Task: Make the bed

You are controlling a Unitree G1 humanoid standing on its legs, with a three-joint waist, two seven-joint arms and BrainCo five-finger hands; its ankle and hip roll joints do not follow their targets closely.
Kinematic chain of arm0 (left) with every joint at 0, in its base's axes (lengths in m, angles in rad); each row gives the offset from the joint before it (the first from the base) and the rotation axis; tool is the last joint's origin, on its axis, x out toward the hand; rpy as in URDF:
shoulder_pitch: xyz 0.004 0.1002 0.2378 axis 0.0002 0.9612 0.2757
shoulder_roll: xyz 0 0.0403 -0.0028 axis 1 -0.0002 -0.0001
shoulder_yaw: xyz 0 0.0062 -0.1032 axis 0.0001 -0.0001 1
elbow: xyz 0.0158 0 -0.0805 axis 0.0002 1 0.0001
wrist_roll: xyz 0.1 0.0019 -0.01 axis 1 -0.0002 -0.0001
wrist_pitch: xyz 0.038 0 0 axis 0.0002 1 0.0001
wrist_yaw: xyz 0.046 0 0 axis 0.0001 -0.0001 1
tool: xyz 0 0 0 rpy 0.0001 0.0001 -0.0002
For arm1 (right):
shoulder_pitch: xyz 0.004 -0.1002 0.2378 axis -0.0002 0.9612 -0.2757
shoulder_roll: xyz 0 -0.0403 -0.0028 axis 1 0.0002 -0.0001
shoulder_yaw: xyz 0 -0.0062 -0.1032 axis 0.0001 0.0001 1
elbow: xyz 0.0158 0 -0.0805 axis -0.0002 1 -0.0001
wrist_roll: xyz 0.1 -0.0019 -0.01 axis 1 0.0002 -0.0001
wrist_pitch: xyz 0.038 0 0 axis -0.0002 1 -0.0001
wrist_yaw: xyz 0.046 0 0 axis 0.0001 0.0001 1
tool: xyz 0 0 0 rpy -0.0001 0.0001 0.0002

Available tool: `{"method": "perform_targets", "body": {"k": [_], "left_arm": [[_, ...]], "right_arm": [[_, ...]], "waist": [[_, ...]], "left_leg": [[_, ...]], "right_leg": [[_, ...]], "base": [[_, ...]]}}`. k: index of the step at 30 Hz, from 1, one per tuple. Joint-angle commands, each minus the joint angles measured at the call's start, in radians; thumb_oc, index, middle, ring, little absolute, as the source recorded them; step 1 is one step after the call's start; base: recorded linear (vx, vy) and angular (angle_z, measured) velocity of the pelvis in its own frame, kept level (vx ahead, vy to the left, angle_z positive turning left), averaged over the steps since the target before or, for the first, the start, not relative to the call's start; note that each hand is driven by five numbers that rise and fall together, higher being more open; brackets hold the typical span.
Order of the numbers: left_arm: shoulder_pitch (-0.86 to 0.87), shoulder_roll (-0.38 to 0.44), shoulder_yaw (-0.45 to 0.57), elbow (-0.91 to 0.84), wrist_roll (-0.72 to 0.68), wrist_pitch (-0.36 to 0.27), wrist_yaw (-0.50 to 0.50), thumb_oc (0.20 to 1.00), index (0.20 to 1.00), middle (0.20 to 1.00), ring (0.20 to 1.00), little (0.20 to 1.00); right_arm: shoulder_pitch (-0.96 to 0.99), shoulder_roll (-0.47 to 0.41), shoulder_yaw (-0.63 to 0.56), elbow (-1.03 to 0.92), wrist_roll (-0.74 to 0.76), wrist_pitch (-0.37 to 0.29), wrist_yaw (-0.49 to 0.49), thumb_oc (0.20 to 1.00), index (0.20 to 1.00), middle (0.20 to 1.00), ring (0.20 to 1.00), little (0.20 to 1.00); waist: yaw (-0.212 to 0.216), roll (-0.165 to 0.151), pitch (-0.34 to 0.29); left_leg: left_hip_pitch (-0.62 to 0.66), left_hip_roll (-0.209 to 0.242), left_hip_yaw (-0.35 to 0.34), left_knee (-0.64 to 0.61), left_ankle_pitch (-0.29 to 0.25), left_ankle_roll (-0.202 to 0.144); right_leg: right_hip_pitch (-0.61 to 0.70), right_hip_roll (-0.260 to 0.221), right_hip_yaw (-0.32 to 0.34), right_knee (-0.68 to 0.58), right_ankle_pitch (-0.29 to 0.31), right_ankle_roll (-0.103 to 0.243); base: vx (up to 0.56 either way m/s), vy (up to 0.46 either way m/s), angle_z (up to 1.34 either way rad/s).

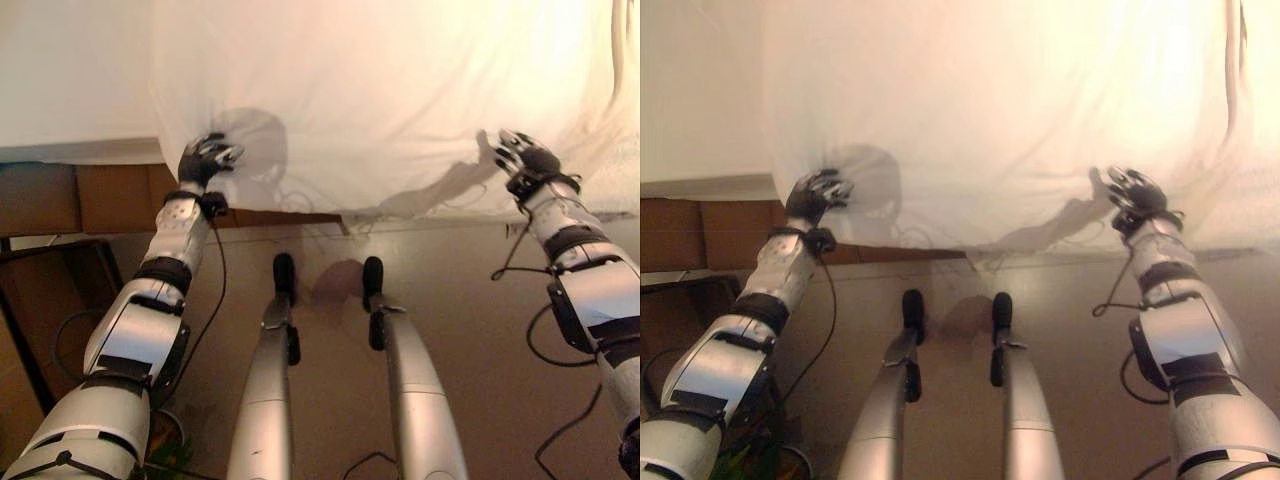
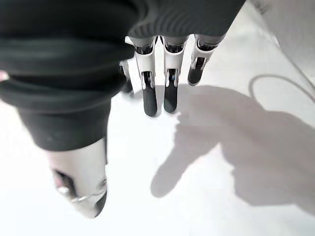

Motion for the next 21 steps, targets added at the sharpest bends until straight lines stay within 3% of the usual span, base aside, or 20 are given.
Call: {"method": "perform_targets", "body": {"k": [1,4,7,10,15,17,21], "left_arm": [[0.110,0.015,0.090,0.095,-0.027,-0.017,0.044,1.000,1.000,1.000,1.000,1.000],[0.222,-0.038,0.123,0.104,0.002,-0.013,0.036,1.000,1.000,1.000,1.000,1.000],[0.360,-0.162,0.128,0.100,0.018,-0.001,-0.003,1.000,1.000,1.000,1.000,1.000],[0.421,-0.229,0.128,0.108,-0.013,0.013,-0.038,1.000,1.000,1.000,1.000,1.000],[0.561,-0.319,0.094,0.120,0.016,0.054,-0.116,1.000,1.000,1.000,1.000,1.000],[0.588,-0.359,0.060,0.171,0.034,0.100,-0.172,1.000,1.000,1.000,1.000,1.000],[0.621,-0.413,0.065,0.209,0.033,0.128,-0.168,1.000,1.000,1.000,1.000,1.000]], "right_arm": [[0.118,-0.056,-0.043,0.048,-0.003,-0.020,-0.027,1.000,1.000,1.000,1.000,1.000],[0.262,-0.013,-0.116,0.056,-0.024,-0.024,-0.020,1.000,1.000,1.000,1.000,1.000],[0.470,0.084,-0.193,0.029,-0.022,-0.032,0.019,1.000,1.000,1.000,1.000,1.000],[0.573,0.139,-0.219,0.010,-0.043,-0.041,0.034,1.000,1.000,1.000,1.000,1.000],[0.763,0.271,-0.226,-0.067,-0.103,-0.062,0.063,1.000,1.000,1.000,1.000,1.000],[0.799,0.306,-0.214,-0.077,-0.161,-0.072,0.057,1.000,1.000,1.000,1.000,1.000],[0.881,0.378,-0.188,-0.058,-0.252,-0.059,0.052,1.000,1.000,1.000,1.000,1.000]], "waist": [[0.006,0.029,-0.052],[0.011,0.020,-0.071],[0.015,0.011,-0.108],[0.017,0.010,-0.122],[0.014,0.016,-0.185],[0.002,0.025,-0.219],[-0.016,0.030,-0.305]], "left_leg": [[0.022,-0.017,0.011,0.067,-0.092,-0.030],[0.109,-0.019,0.000,0.003,-0.077,-0.031],[0.238,-0.017,-0.017,-0.066,-0.071,-0.021],[0.314,-0.018,-0.021,-0.099,-0.069,-0.018],[0.456,-0.011,-0.022,-0.183,-0.058,-0.007],[0.511,-0.005,-0.020,-0.235,-0.045,-0.009],[0.577,0.000,-0.013,-0.273,-0.048,-0.004]], "right_leg": [[0.101,-0.009,0.019,-0.207,0.093,0.115],[0.186,-0.011,0.005,-0.249,0.094,0.116],[0.308,-0.012,-0.010,-0.292,0.094,0.120],[0.388,-0.015,-0.023,-0.316,0.093,0.121],[0.522,-0.008,-0.028,-0.368,0.086,0.121],[0.567,-0.009,-0.023,-0.404,0.093,0.124],[0.639,-0.016,-0.012,-0.471,0.118,0.129]], "base": [[0.09,-0.014,0.01],[0.09,-0.019,0.07],[0.13,-0.004,0.12],[0.11,0.008,0.14],[0.09,0.042,0.04],[0.06,0.078,0.00],[0.07,0.071,-0.08]]}}
